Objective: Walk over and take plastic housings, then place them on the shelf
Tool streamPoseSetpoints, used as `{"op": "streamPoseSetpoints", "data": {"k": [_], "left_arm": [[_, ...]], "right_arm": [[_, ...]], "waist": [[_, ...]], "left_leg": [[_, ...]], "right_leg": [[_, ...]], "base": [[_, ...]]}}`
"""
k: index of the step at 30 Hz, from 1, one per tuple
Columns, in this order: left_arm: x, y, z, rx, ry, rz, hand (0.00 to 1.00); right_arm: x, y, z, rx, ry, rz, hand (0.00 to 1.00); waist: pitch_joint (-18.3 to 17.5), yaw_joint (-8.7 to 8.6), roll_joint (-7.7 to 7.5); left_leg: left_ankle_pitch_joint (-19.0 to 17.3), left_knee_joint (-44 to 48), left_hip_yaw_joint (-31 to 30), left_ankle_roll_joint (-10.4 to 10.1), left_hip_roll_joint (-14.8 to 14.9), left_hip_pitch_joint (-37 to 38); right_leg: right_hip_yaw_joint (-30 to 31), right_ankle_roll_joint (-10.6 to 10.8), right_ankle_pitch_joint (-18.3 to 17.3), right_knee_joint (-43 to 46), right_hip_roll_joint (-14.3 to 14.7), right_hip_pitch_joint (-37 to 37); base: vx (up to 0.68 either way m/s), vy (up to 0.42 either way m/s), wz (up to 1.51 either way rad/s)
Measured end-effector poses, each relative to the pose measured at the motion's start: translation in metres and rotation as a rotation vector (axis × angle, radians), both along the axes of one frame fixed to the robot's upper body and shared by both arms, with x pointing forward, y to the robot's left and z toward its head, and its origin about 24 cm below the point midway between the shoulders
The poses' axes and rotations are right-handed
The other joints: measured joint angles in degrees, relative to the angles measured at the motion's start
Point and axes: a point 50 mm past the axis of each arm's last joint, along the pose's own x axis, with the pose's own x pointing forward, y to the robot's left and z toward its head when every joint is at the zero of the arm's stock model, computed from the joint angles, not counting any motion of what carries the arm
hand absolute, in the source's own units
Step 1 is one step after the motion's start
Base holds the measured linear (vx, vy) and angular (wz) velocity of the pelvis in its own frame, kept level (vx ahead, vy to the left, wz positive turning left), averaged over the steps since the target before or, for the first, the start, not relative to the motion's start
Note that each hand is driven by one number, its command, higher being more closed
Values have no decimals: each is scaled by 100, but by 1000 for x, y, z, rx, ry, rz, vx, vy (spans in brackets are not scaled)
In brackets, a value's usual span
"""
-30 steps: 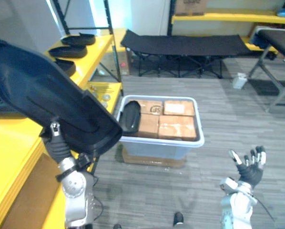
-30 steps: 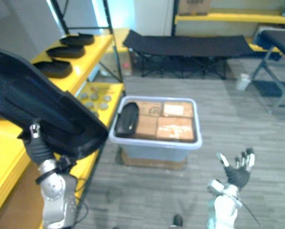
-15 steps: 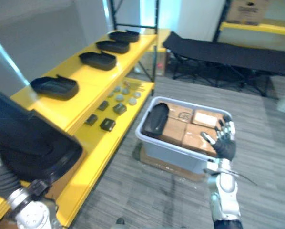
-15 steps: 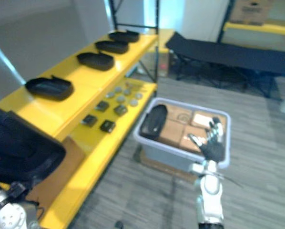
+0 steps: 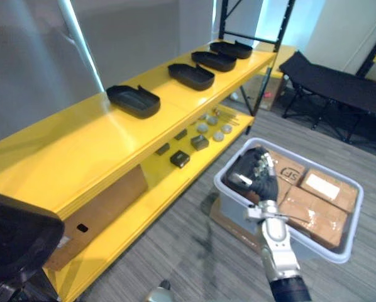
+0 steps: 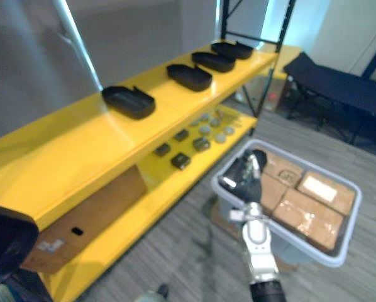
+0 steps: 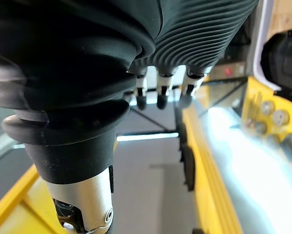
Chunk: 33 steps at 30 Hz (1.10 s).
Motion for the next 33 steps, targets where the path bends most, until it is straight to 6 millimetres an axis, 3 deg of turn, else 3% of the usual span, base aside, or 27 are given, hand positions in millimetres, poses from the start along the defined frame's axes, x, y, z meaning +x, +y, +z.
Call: {"op": "streamPoseSetpoints", "data": {"k": [5,10,20,24,28,33], "left_arm": [[10,-4,-1,-15,-25,-40,100],[21,-9,1,-40,-95,-71,100],[24,-12,2,-54,-137,-36,100],[22,-11,2,-38,-113,-1,100],[7,-3,3,-19,-102,85,100],[0,2,10,45,-101,83,100]], "right_arm": [[1,-9,1,-30,7,-17,0],[3,-19,6,-38,-11,-70,0],[4,-24,15,-57,-52,-53,0],[3,-25,17,-63,-62,-39,0],[6,-16,19,-69,-73,15,0],[5,-8,17,-94,-67,29,0]], "waist": [[215,-54,-136],[837,-125,-77],[1105,-155,-1],[1210,-106,-42],[1225,129,-50],[1224,205,-53]], "left_leg": [[-268,544,8,-6,27,-302],[-456,1073,28,28,-15,-661],[-744,1494,131,84,-18,-788],[-776,1605,-177,81,-118,-874],[-782,1618,-564,78,-249,-873],[-704,1625,-1343,85,-629,-1095]], "right_leg": [[128,-44,-188,405,-33,-273],[298,-64,-481,1153,-227,-751],[442,-40,-515,1216,-237,-780],[116,-3,-625,1286,-283,-590],[-328,28,-743,1307,-319,-284],[-1220,36,-768,1157,-329,302]], "base": [[0,18,-7],[-56,45,-6],[-8,12,-6],[-3,-3,38],[16,-22,55],[22,-13,99]]}}
